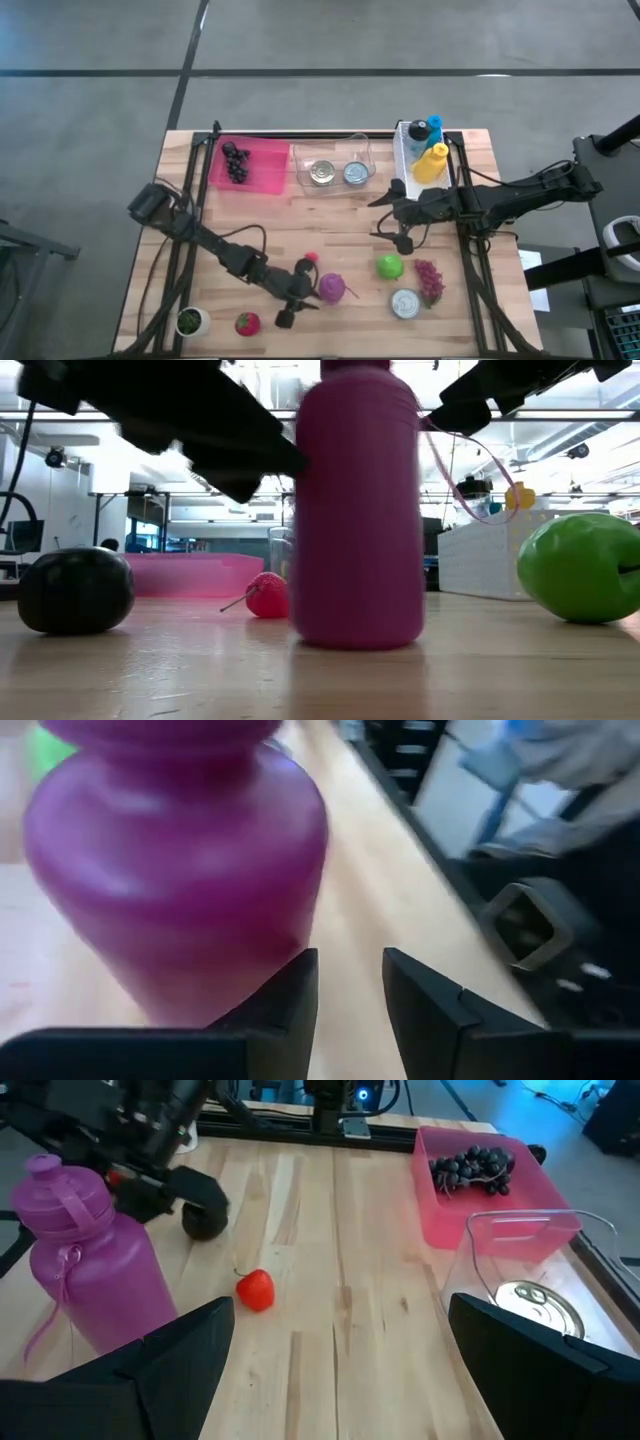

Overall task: Pick & Place Food Item
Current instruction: Put the purple water bottle into the white bin

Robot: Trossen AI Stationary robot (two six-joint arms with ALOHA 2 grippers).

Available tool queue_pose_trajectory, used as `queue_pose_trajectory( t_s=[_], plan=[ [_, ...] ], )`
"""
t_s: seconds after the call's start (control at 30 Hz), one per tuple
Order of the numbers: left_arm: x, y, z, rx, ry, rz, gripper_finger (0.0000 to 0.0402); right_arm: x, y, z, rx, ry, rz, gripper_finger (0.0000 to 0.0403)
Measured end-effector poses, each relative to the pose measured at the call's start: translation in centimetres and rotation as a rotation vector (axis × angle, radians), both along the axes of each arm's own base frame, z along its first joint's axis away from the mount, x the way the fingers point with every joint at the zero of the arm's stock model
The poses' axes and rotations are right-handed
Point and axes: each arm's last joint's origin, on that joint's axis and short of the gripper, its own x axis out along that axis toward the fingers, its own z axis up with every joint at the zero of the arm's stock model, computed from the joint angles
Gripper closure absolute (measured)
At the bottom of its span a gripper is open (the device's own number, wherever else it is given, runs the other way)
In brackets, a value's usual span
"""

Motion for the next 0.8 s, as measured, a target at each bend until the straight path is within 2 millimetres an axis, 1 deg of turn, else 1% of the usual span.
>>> queue_pose_trajectory(
  t_s=[0.17,0.37,0.53,0.63,0.8],
  plan=[
    [0.7,1.6,-0.3,0.042,-0.008,0.091,0.028,0.0,0.0,0.0,0.0,0.001,0.0,0.0037],
    [1.3,2.9,-0.3,0.049,-0.01,0.143,0.0279,0.0,0.0,0.0,0.0,0.001,0.0,0.0037],
    [1.7,3.6,-0.6,0.08,-0.015,0.171,0.0279,0.0,0.1,0.0,-0.001,0.001,0.01,0.0037],
    [1.8,4.0,-0.5,0.123,-0.034,0.225,0.0279,0.0,0.3,0.0,0.004,0.0,0.062,0.0037],
    [2.0,4.5,-0.5,0.149,-0.042,0.261,0.0279,0.7,1.1,-0.1,0.009,-0.036,0.106,0.0037]
  ],
)
